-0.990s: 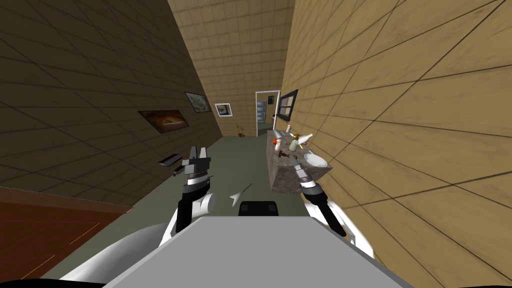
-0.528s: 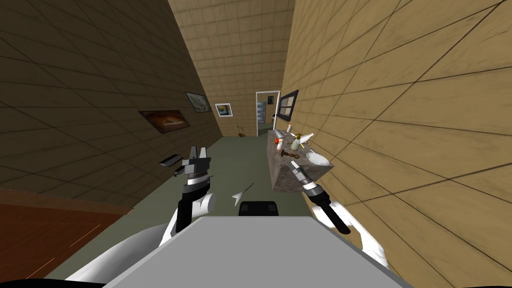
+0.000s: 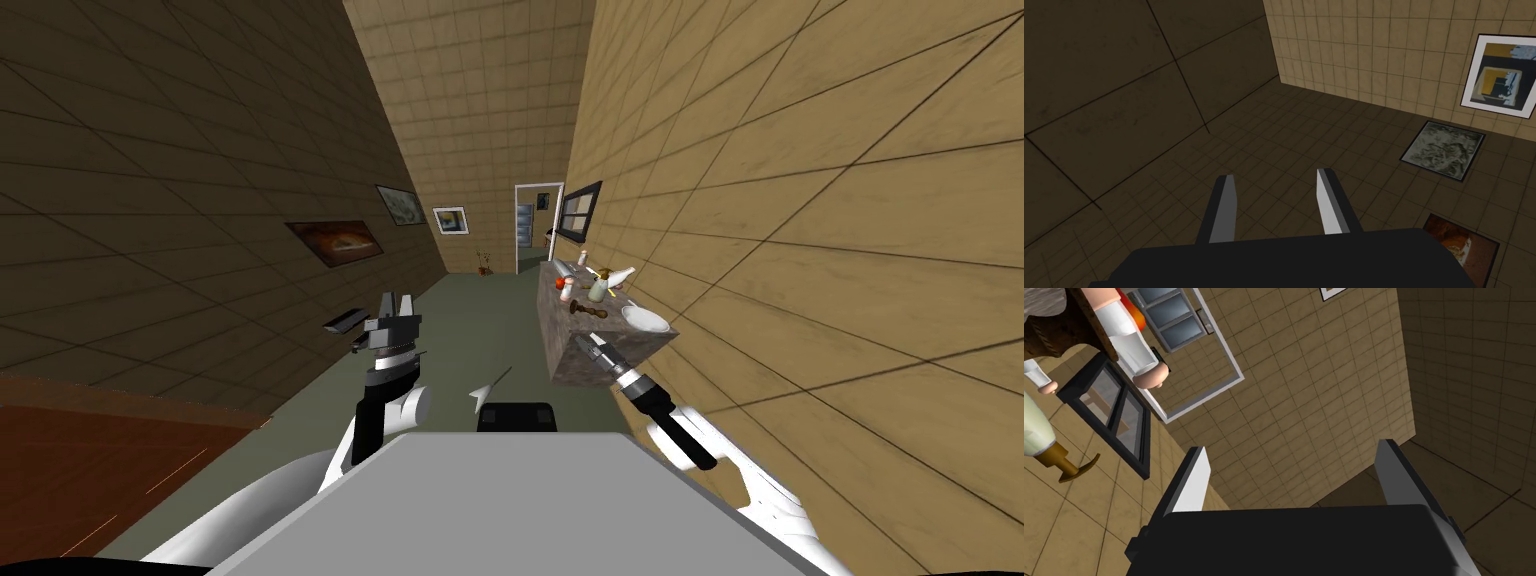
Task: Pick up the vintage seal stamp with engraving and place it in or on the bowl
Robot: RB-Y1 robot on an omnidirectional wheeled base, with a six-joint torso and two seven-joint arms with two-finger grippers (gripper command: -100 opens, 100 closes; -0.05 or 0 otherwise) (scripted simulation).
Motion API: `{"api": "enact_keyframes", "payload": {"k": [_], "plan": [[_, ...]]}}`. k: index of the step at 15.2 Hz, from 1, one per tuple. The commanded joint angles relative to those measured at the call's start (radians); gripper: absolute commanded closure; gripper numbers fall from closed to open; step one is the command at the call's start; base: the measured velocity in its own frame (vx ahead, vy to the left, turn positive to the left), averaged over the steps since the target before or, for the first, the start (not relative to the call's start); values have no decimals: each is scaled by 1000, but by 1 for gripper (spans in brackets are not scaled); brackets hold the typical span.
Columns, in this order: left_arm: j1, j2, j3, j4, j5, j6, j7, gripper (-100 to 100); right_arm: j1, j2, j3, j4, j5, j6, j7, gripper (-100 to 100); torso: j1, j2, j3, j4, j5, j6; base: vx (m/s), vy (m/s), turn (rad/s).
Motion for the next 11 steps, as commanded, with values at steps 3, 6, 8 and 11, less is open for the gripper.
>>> {"api": "enact_keyframes", "payload": {"k": [3,6,8,11], "plan": [[0,0,0,0,0,0,0,0,0,-90,-6,69,50,23,43,-100,0,-1,0,0,0,0,34,81,41],[0,0,0,0,0,0,0,0,-1,-140,-10,110,79,35,68,-100,0,-1,-1,0,0,0,42,71,28],[0,0,0,0,0,0,0,0,-1,-188,-13,151,107,47,93,-100,0,-3,-1,-1,0,0,67,83,69],[0,0,0,0,0,0,0,0,-2,-236,-16,193,135,59,118,-100,0,-3,-2,-1,0,-1,57,68,46]]}}
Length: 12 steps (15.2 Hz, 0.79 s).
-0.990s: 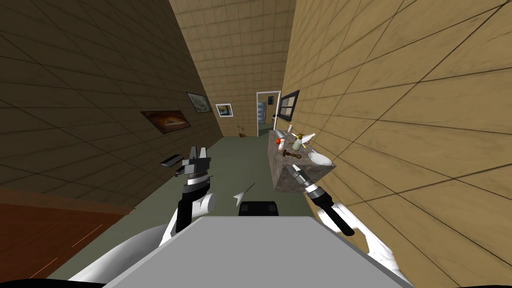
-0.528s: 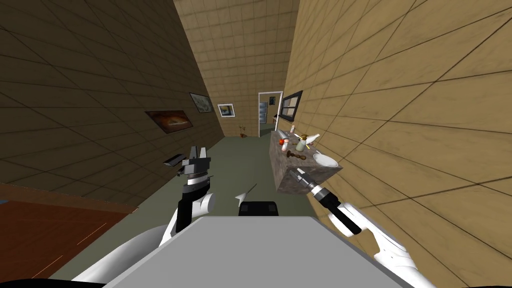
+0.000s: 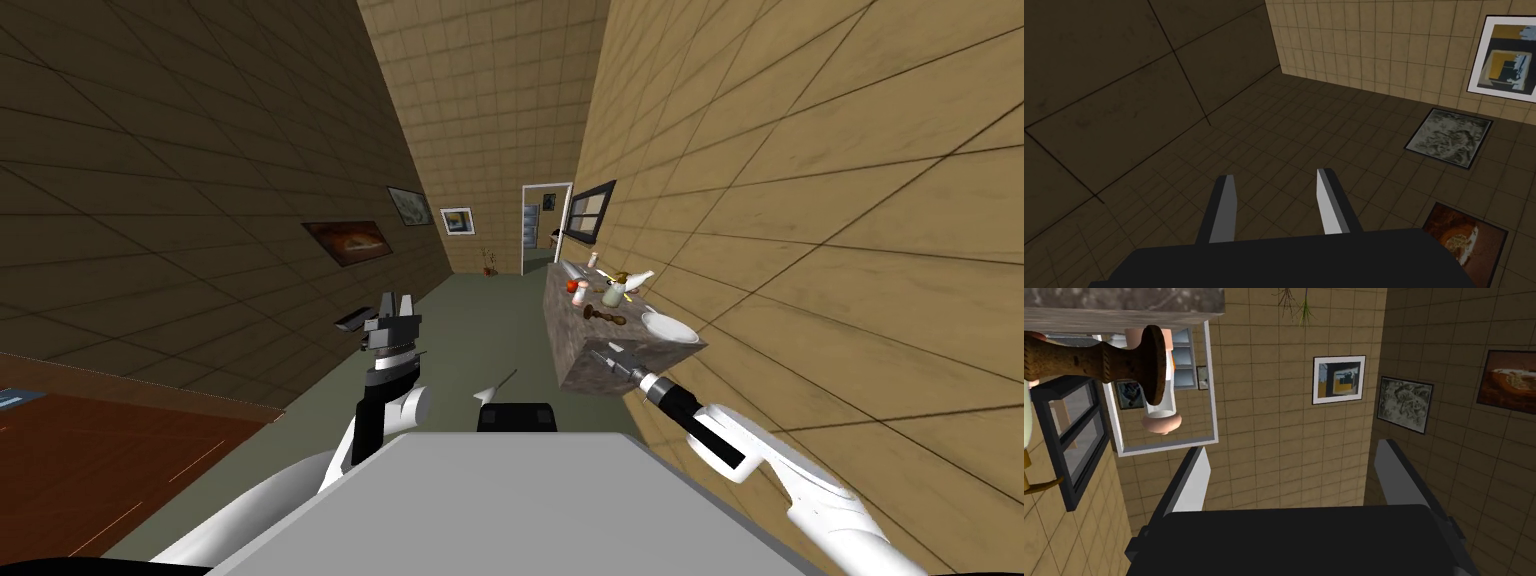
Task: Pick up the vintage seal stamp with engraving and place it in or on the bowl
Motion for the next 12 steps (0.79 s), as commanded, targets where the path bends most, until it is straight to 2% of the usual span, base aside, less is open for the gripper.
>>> {"api": "enact_keyframes", "payload": {"k": [1,2,3,5,6,7,8,9,10,11,12], "plan": [[0,0,0,0,0,0,0,0,6,-50,-8,49,37,18,35,-100,0,0,0,0,0,0,78,93,83],[0,0,0,0,0,0,0,0,6,-68,-8,49,37,18,35,-100,1,-1,0,0,0,0,94,91,66],[0,0,0,0,0,0,0,0,5,-91,-10,90,64,31,60,-100,1,-1,-1,0,0,0,108,89,90],[0,0,0,0,0,0,0,0,5,-112,-10,90,64,31,60,-100,1,-2,-1,-1,0,0,85,59,43],[0,0,0,0,0,0,0,0,5,-147,-13,130,92,43,85,-100,-1,-2,-1,0,0,0,74,44,70],[0,0,0,0,0,0,0,0,5,-155,-13,131,92,43,85,-100,-1,-1,-1,0,0,0,77,52,80],[0,0,0,0,0,0,0,0,4,-182,-15,164,118,56,110,-100,-1,-1,-1,0,0,0,99,69,109],[0,0,0,0,0,0,0,0,4,-195,-15,172,118,56,110,-100,-1,-2,-1,0,0,0,95,65,85],[0,0,0,0,0,0,0,0,4,-227,-17,197,144,69,135,-100,0,-2,-1,0,0,0,95,73,84],[0,0,0,0,0,0,0,0,4,-233,-17,212,144,69,135,-100,0,-2,-1,0,0,0,104,70,76],[0,0,0,0,0,0,0,0,3,-267,-20,241,170,83,159,-100,0,-3,-2,-1,0,0,116,75,103]]}}
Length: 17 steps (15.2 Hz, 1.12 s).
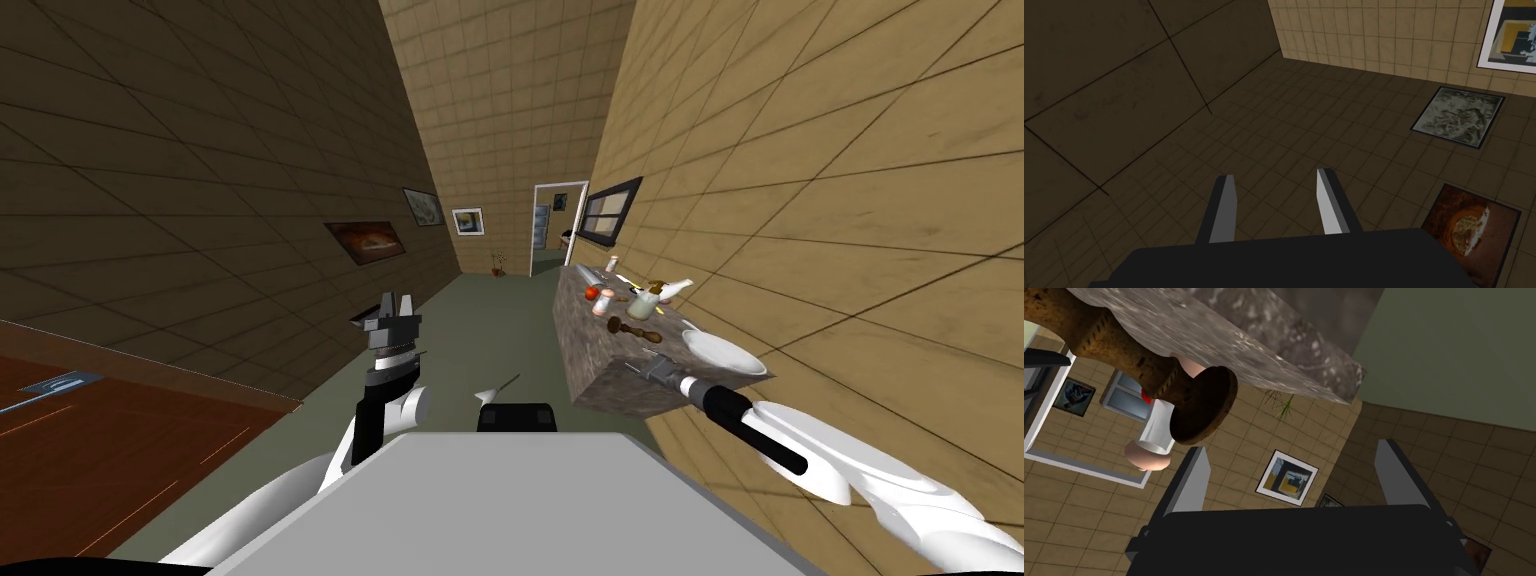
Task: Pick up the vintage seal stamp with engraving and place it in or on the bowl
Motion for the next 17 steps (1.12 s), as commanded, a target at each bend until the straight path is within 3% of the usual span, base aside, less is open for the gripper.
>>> {"api": "enact_keyframes", "payload": {"k": [1,2,5,8,10,11,15,17], "plan": [[0,0,0,0,0,0,0,0,-7,-30,0,46,22,10,24,-100,0,0,0,0,0,0,117,61,80],[0,0,0,0,0,0,0,0,-7,-30,0,46,22,10,24,-100,0,0,0,0,0,0,80,36,30],[0,0,0,0,0,0,0,0,-6,-93,-5,117,70,36,71,-100,-2,2,1,0,0,0,73,45,82],[0,0,0,0,0,0,0,0,-6,-119,-7,157,93,48,93,-100,-2,2,1,0,0,0,90,45,93],[0,0,0,0,0,0,0,0,-4,-162,-10,216,136,71,136,-100,-2,1,0,0,0,0,124,51,114],[0,0,0,0,0,0,0,0,-4,-162,-10,223,136,71,136,-100,-1,-1,0,0,0,0,131,60,92],[0,0,0,0,0,0,0,0,4,-211,-8,328,206,107,207,-100,-1,-2,-1,-1,0,0,138,50,144],[0,0,0,0,0,0,0,0,4,-211,-8,328,206,107,207,-100,-1,-1,-1,0,0,0,93,35,30]]}}
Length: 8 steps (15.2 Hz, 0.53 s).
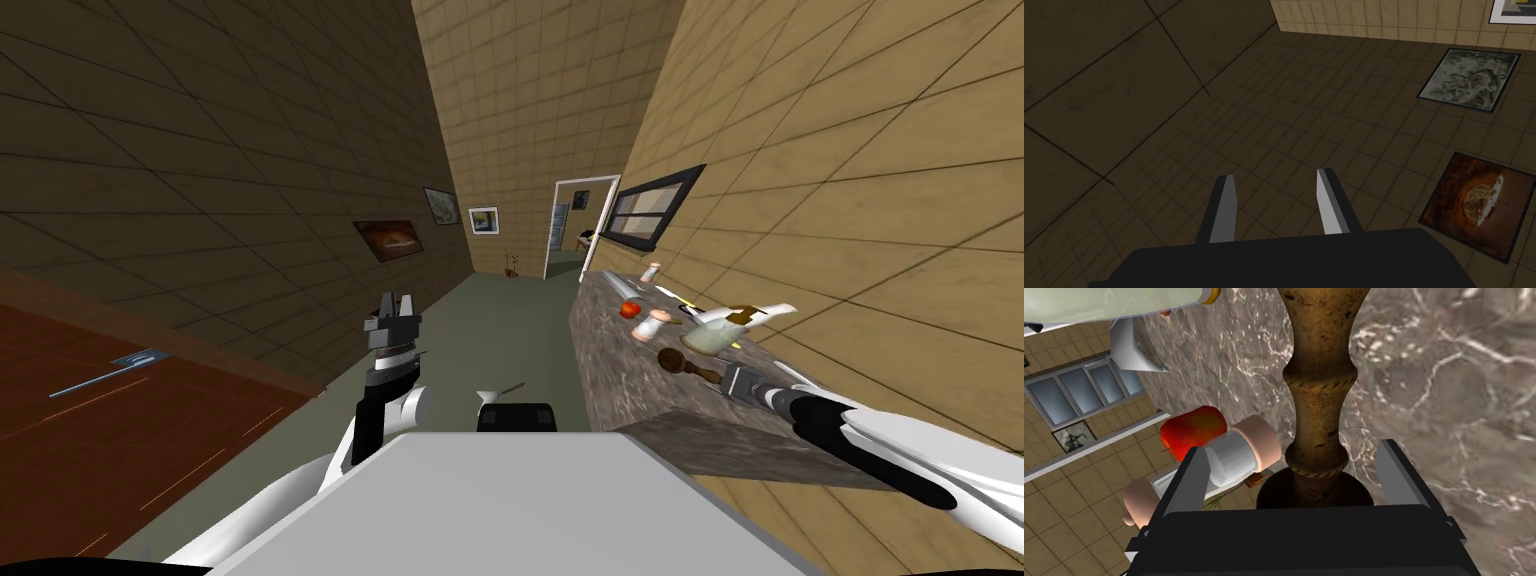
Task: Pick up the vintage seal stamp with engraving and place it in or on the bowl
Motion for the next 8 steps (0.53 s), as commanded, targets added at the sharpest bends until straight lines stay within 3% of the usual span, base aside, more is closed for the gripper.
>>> {"api": "enact_keyframes", "payload": {"k": [1,5,6,8], "plan": [[0,0,0,0,0,0,0,0,-12,-6,11,40,19,0,19,-100,0,0,0,0,0,0,56,25,34],[0,0,0,0,0,0,0,0,10,17,48,87,55,5,53,-100,-1,1,1,0,-1,0,76,16,92],[0,0,0,0,0,0,0,0,-3,9,28,83,45,-2,51,-100,-2,3,2,1,-1,0,23,-5,27],[0,0,0,0,0,0,0,0,-17,51,47,91,55,26,67,-100,-4,5,3,1,-1,0,30,-67,99]]}}
